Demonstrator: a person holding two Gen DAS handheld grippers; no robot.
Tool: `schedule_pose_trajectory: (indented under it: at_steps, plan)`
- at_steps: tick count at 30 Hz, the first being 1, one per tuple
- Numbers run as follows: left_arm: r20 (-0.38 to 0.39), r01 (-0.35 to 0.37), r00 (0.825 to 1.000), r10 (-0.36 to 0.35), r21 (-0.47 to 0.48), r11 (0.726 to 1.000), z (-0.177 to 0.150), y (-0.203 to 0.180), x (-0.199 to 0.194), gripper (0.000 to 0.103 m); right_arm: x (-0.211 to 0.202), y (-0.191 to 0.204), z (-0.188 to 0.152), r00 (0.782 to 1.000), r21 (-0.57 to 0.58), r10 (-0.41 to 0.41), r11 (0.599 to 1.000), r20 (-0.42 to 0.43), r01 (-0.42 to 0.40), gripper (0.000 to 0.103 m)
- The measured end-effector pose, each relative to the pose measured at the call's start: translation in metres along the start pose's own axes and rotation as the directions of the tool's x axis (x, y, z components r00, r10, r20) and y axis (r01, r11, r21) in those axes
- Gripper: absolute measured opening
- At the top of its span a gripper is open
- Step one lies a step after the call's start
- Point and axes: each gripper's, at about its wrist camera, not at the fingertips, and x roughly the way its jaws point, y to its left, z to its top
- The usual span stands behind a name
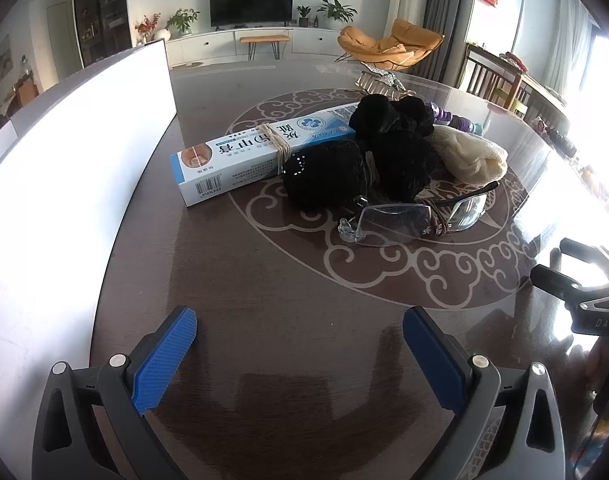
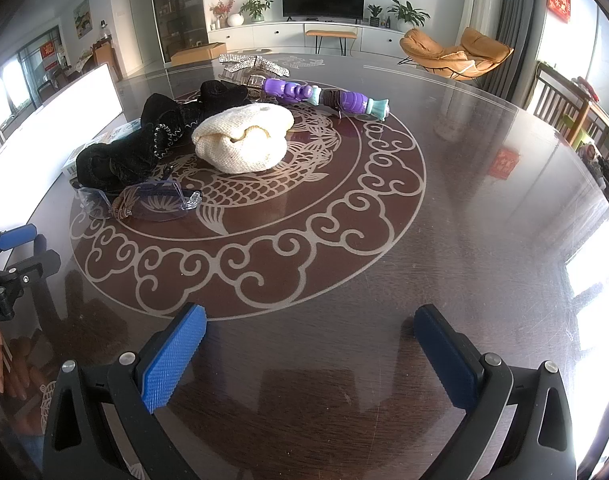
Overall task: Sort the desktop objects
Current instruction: 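Move the open left gripper toward the clear-framed eyeglasses on the pile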
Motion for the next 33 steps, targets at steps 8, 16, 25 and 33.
schedule_pose_trajectory:
  at_steps: [8,16,25,33]
  plan:
    - [0.004,0.006,1.0,-0.006,-0.005,1.0,0.0,0.002,-0.001,0.103,0.0,0.0,0.0,1.0,0.004,0.001,1.0,0.0,-0.001,0.103]
    - [0.006,0.011,1.0,-0.011,-0.01,1.0,0.001,0.003,-0.002,0.103,0.017,-0.006,0.033,0.997,0.081,-0.027,0.996,-0.067,0.033,0.103]
    - [-0.004,-0.01,1.0,0.01,0.007,1.0,0.001,0.0,-0.001,0.103,0.034,0.024,0.063,0.998,0.064,-0.021,0.998,-0.06,0.025,0.103]
    - [0.001,-0.004,1.0,0.004,-0.006,1.0,-0.002,0.002,-0.003,0.103,-0.001,0.077,0.013,0.978,-0.268,0.206,0.941,-0.034,-0.208,0.103]
